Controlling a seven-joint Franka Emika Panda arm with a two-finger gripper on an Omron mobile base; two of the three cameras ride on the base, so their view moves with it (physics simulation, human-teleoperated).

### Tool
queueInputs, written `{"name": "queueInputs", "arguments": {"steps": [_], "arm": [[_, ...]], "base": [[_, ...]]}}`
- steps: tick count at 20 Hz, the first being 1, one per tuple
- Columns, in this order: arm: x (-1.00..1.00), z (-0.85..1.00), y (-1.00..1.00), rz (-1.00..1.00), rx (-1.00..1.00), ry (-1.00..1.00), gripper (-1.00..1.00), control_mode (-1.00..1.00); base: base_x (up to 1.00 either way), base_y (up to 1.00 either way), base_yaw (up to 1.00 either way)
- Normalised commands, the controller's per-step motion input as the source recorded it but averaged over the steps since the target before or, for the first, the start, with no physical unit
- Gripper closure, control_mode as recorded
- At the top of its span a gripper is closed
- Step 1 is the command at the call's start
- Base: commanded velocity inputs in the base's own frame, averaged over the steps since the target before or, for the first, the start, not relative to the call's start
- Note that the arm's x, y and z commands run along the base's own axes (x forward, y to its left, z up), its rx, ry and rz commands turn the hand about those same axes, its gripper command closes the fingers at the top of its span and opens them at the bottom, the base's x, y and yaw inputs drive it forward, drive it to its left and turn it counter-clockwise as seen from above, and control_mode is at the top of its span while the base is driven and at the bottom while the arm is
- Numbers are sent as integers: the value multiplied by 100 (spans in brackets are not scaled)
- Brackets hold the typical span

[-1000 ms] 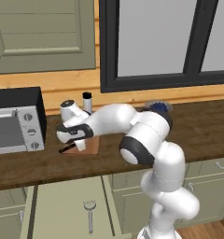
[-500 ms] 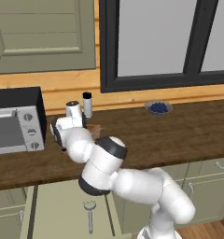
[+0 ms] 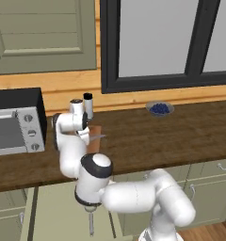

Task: Place the appropriate cutting tool for cutting the garlic skin on the cutting board.

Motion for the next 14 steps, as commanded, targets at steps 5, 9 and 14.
{"name": "queueInputs", "arguments": {"steps": [5, 9, 14], "arm": [[-61, 85, -27, 0, 2, -27, -100, -100], [-80, 80, -39, 0, 0, -25, -100, -100], [-82, 32, -66, 0, 5, -16, -100, -100]], "base": [[0, 0, 0], [0, 0, 0], [0, 0, 0]]}}
